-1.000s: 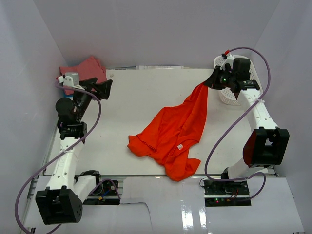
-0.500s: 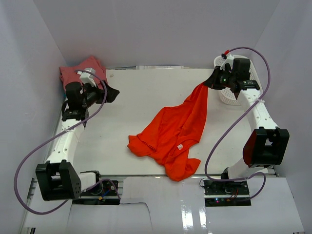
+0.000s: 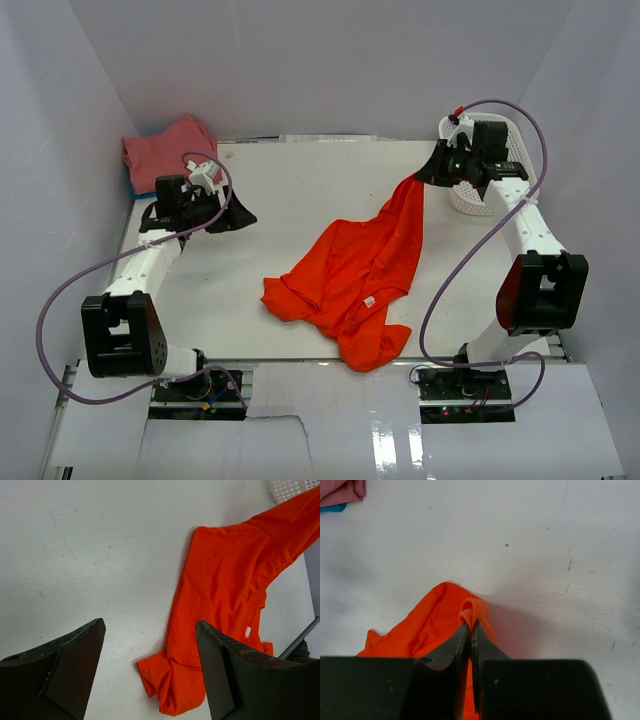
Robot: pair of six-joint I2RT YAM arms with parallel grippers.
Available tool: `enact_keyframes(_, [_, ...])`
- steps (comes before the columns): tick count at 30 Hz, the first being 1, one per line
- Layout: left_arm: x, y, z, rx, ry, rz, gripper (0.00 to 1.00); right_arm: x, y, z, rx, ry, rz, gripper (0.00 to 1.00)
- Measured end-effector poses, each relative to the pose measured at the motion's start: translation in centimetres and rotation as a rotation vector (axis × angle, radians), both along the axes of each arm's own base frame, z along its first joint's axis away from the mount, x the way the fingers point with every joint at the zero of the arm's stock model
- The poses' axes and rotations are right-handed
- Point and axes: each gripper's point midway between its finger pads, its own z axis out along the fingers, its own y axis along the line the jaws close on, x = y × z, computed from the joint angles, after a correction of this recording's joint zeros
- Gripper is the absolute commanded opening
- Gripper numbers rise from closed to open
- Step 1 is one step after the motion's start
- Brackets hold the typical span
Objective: Fold and stack the t-shirts
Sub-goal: Flatten out the tshirt
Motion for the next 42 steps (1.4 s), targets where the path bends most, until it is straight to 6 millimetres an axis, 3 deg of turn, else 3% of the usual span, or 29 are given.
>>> enact_keyframes(6, [-1.0, -2.7, -3.0, 0.003, 0.094, -0.087, 0.75, -0.2, 0.3, -0.3, -0.008, 0.015, 0.011, 0.08])
enact_keyframes(11, [-3.2, -5.5, -6.4, 0.032, 0.214, -0.187, 0.73, -0.2, 0.4, -0.1, -0.016, 0.005, 0.022, 0.08])
enact_keyframes(15, [-4.8, -6.9, -7.5, 0.058, 0.263, -0.249, 0.72, -0.2, 0.5, -0.1, -0.019, 0.004, 0.026, 0.08])
enact_keyframes(35, [-8.4, -8.2, -11.9, 0.13, 0.438, -0.353, 0.62, -0.5, 1.0, -0.6, -0.023, 0.029, 0.038, 0.08])
enact_keyframes(42, [-9.0, -8.9, -12.2, 0.138, 0.446, -0.38, 0.58, -0.5, 1.0, -0.6, -0.025, 0.028, 0.042, 0.08])
